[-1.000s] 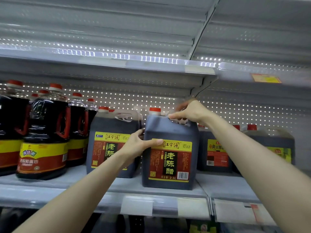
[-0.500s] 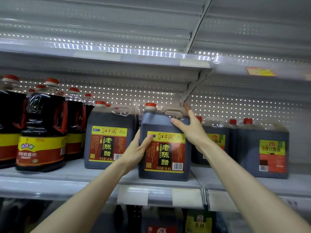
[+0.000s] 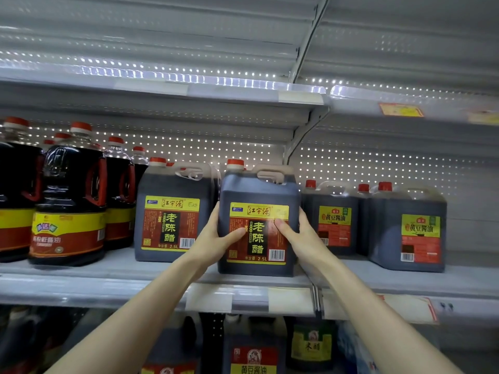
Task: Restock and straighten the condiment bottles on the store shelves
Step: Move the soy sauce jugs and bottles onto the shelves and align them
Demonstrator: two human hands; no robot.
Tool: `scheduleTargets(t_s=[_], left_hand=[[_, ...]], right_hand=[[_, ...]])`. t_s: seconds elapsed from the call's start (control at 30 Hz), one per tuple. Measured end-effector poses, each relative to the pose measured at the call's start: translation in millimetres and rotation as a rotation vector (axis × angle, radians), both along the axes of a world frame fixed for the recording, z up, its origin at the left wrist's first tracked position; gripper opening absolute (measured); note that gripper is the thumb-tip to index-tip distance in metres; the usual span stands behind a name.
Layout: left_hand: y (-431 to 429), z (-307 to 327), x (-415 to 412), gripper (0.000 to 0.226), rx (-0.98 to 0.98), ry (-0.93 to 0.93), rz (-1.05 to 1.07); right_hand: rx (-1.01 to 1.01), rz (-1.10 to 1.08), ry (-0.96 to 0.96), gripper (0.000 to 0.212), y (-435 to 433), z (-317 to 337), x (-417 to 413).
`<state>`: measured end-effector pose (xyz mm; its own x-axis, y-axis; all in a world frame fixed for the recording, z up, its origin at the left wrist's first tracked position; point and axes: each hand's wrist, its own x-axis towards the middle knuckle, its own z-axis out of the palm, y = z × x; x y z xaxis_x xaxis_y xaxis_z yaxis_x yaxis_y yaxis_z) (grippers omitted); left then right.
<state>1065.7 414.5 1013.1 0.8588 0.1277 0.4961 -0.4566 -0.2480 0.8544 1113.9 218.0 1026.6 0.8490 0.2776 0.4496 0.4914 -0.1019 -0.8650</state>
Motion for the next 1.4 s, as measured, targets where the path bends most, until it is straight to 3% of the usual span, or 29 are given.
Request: scheduleTargets(t_s=[1.4], left_hand=[[7.4,-0.1,35.8,0.075,-0.021,0.006,-0.011]], right_hand=[[0.055,-0.023,0.019,0.059,10.6,-3.0,39.2]])
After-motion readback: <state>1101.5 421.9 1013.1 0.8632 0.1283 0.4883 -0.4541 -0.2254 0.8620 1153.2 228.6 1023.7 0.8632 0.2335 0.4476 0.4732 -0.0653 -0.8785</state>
